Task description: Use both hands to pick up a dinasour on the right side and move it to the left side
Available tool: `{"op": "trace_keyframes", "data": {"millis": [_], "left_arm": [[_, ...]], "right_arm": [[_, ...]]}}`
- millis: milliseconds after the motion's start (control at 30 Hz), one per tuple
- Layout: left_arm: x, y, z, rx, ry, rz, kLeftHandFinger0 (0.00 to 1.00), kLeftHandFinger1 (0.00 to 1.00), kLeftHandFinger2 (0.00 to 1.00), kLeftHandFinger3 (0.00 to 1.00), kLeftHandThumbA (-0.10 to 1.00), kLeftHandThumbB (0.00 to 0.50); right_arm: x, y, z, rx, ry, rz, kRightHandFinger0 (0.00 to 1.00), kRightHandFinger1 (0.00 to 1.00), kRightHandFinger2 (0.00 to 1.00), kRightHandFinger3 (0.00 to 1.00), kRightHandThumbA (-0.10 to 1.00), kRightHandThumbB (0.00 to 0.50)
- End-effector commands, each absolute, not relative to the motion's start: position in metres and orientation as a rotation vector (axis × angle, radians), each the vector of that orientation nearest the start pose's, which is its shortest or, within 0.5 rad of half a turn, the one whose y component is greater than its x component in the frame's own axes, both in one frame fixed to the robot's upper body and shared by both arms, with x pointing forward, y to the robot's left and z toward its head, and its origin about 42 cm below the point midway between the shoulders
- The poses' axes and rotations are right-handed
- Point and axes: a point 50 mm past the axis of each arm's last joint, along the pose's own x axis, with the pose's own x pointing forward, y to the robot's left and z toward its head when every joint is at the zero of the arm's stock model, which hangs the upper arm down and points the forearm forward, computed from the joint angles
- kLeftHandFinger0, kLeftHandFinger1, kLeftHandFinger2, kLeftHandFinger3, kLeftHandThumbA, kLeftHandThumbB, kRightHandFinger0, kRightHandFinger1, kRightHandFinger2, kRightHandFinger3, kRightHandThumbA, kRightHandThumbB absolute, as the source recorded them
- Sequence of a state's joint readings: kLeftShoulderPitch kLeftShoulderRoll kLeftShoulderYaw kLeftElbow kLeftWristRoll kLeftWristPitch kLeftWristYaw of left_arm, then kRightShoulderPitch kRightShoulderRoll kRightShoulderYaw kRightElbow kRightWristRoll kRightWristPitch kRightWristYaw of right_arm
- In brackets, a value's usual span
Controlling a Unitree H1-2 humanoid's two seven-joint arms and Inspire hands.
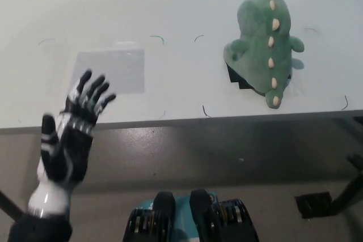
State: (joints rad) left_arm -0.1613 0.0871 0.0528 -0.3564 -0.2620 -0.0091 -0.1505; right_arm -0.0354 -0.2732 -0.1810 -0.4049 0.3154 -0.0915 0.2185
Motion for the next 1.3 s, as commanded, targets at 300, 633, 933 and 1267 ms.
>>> {"op": "trace_keyframes", "data": {"millis": [300,633,933,1267], "left_arm": [[0.399,0.177,0.313,-0.054,-0.587,-0.290,1.00,1.00,1.00,1.00,1.00,0.316],[0.449,0.148,0.349,0.000,-0.631,-0.304,1.00,1.00,1.00,1.00,1.00,0.402],[0.490,0.108,0.397,0.023,-0.588,-0.354,1.00,1.00,1.00,1.00,0.98,0.366],[0.527,0.084,0.396,0.062,-0.510,-0.336,1.00,1.00,1.00,1.00,1.00,0.354]], "right_arm": [[0.323,-0.289,0.298,-0.103,-0.662,0.153,1.00,1.00,1.00,1.00,1.00,0.277],[0.365,-0.276,0.340,-0.131,-0.688,0.181,1.00,1.00,1.00,1.00,1.00,0.250],[0.432,-0.268,0.363,-0.132,-0.628,0.136,1.00,1.00,1.00,1.00,1.00,0.013],[0.483,-0.278,0.348,-0.128,-0.533,0.091,1.00,1.00,1.00,1.00,1.00,0.038]]}}
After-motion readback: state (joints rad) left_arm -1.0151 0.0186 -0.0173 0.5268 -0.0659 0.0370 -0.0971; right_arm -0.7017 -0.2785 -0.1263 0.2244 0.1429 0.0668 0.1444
